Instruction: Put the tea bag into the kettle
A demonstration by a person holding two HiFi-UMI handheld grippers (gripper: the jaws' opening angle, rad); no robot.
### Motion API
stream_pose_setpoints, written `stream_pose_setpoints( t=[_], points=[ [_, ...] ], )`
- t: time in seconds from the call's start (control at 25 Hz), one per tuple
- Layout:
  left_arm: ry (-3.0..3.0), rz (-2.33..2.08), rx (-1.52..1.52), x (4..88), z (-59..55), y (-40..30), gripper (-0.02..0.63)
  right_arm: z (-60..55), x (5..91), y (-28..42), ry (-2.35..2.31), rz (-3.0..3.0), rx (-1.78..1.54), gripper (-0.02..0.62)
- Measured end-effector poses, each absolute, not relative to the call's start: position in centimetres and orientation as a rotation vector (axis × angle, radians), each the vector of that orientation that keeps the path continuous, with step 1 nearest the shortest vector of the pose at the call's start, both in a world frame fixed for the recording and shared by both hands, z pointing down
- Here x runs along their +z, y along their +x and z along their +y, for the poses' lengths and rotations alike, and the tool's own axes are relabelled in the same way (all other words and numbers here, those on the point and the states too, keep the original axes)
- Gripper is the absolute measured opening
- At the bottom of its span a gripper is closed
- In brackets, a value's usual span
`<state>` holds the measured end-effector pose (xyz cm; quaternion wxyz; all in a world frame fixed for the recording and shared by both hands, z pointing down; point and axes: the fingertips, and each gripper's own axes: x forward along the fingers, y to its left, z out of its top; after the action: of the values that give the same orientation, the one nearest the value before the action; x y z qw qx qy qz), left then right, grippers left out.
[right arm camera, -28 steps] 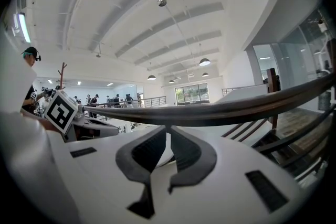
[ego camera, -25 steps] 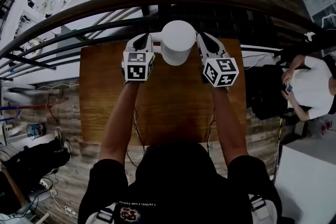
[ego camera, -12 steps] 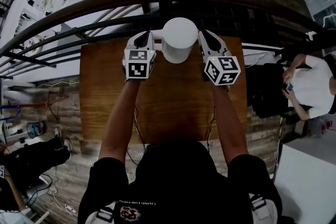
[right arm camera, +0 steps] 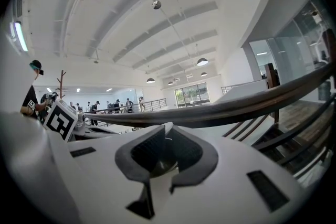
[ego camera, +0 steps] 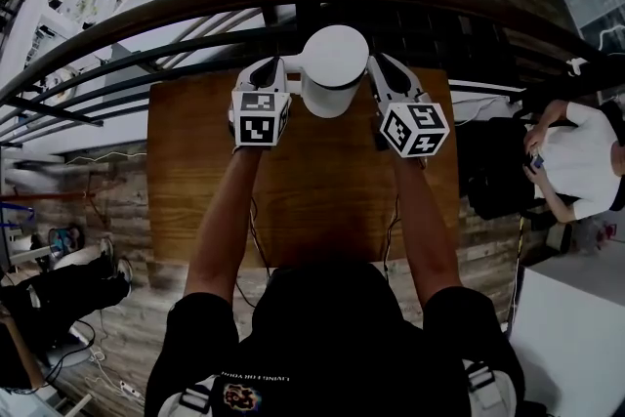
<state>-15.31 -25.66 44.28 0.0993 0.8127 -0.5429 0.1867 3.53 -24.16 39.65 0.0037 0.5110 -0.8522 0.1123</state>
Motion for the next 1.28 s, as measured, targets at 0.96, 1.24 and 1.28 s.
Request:
stream_pose_setpoints(
  t=[0.96,1.24,1.28],
  points=[
    [2.392,-1.678,0.473,43.0,-22.6,-15.8,0.003,-22.6,41.0,1.3,1.523,-2.778,0.735,0.129],
    [2.406,-1.690,0.458,42.2,-21.8,-16.0,0.004,-22.6,41.0,1.0,1.593,-2.704,0.685,0.127],
    [2.405,-1.694,0.458,42.2,-21.7,-16.2,0.003,-22.5,40.9,1.0,1.591,-2.702,0.677,0.127]
  ],
)
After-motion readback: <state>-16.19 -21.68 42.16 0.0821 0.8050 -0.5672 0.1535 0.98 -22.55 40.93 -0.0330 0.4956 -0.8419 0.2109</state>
